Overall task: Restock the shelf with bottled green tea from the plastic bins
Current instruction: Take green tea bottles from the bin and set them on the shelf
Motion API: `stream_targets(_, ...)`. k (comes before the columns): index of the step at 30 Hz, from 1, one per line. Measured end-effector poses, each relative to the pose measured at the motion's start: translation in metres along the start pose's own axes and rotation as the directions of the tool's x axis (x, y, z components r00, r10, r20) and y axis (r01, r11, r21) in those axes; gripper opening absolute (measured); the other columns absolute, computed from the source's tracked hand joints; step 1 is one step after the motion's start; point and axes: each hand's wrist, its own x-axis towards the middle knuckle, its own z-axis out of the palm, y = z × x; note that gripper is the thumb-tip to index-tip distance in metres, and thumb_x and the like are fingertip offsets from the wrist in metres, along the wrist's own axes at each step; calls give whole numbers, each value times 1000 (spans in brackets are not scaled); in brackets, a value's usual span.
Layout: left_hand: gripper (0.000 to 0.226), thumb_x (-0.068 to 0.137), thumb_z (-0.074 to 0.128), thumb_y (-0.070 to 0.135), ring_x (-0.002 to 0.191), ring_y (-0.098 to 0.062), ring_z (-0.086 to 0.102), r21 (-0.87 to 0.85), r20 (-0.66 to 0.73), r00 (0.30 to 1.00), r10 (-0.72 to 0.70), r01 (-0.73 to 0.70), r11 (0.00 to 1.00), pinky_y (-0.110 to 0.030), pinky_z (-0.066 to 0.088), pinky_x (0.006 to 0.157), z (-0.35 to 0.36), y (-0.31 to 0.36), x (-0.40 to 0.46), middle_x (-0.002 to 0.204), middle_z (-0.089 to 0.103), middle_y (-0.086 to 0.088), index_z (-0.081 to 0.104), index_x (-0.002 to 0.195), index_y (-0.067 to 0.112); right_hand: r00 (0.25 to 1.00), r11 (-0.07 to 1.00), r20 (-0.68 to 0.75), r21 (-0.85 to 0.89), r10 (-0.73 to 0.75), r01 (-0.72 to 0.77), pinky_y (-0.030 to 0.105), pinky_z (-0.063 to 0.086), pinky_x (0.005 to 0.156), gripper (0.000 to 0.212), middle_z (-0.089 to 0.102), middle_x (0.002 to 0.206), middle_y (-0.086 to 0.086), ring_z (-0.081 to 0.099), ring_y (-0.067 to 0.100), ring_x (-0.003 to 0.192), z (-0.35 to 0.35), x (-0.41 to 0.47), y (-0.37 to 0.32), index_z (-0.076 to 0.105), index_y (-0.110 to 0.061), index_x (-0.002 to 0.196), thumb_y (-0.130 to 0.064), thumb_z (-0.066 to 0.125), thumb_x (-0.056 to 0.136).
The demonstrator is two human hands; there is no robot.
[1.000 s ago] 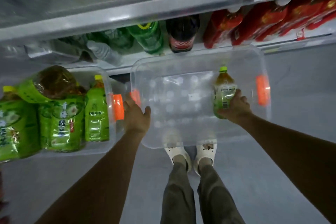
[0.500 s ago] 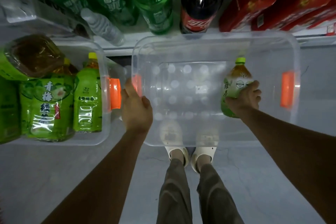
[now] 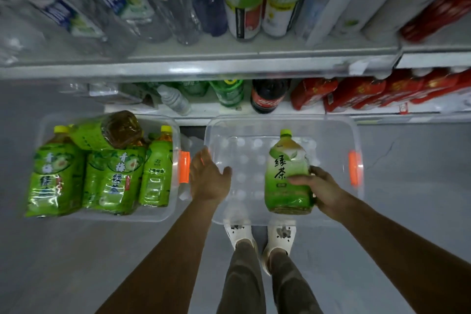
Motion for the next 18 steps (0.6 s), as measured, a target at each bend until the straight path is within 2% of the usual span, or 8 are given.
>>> stream_targets(4, 75, 101, 54, 38, 153, -27, 12, -176, 77, 994, 84, -69, 982, -37, 14, 124, -30, 45, -48, 167, 11, -12, 13, 159, 12, 988, 998, 144, -12, -53, 55, 42, 57, 83, 82, 72, 113, 11, 71, 31, 99, 12, -66, -27, 55, -10, 131, -10, 87, 55)
stream_targets(7, 71, 102, 43, 53, 152, -25, 22, -424, 223, 973, 53, 47, 905, -38, 22, 121, -53, 71, -79, 167, 15, -6, 14, 161, 24, 962, 990, 242, -29, -127, 138, 47, 53, 94, 78, 73, 113, 9, 70, 29, 102, 18, -114, -50, 58, -12, 129, -10, 86, 56)
stream_targets(9, 74, 96, 36, 68, 146, -27, 35, -512, 284, 958, 45, 112, 851, -46, 31, 118, -74, 89, -103, 163, 28, -1, 19, 159, 33, 941, 981, 294, -36, -169, 188, 50, 50, 98, 73, 72, 114, 10, 70, 29, 104, 23, -149, -68, 58, -12, 127, -8, 84, 59)
stream_targets(11, 94, 76, 39, 87, 130, -27, 55, -659, 324, 944, 61, 179, 731, -51, 44, 109, -92, 106, -124, 148, 52, -4, 38, 152, 31, 909, 967, 354, -41, -220, 250, 51, 51, 98, 71, 71, 116, 14, 69, 32, 106, 28, -181, -87, 57, -9, 128, -8, 80, 61)
stream_targets(12, 97, 71, 41, 89, 119, -27, 64, -736, 339, 936, 91, 204, 646, -51, 51, 101, -102, 114, -134, 135, 63, -8, 49, 145, 26, 891, 956, 378, -49, -251, 290, 50, 52, 96, 72, 70, 118, 15, 68, 34, 106, 31, -196, -97, 55, -8, 129, -9, 79, 61)
stream_targets(14, 79, 88, 37, 79, 100, -29, 72, -829, 312, 938, 152, 191, 526, -45, 59, 86, -126, 131, -156, 115, 73, -14, 63, 130, 17, 866, 930, 394, -67, -309, 362, 47, 54, 92, 73, 69, 118, 15, 69, 33, 106, 37, -226, -118, 53, -7, 131, -11, 77, 62)
stream_targets(16, 73, 96, 30, 71, 97, -31, 73, -868, 286, 929, 234, 147, 475, -40, 61, 77, -147, 141, -171, 111, 75, -16, 66, 125, 15, 835, 892, 406, -94, -371, 442, 46, 55, 93, 73, 70, 117, 13, 69, 31, 105, 46, -257, -135, 53, -9, 131, -15, 77, 62)
stream_targets(18, 76, 94, 31, 74, 102, -31, 72, -899, 224, 926, 303, 76, 431, -40, 61, 75, -168, 149, -189, 115, 73, -17, 63, 131, 15, 796, 836, 417, -134, -439, 532, 45, 55, 93, 79, 72, 116, 8, 70, 26, 103, 55, -290, -150, 50, -13, 132, -24, 82, 61)
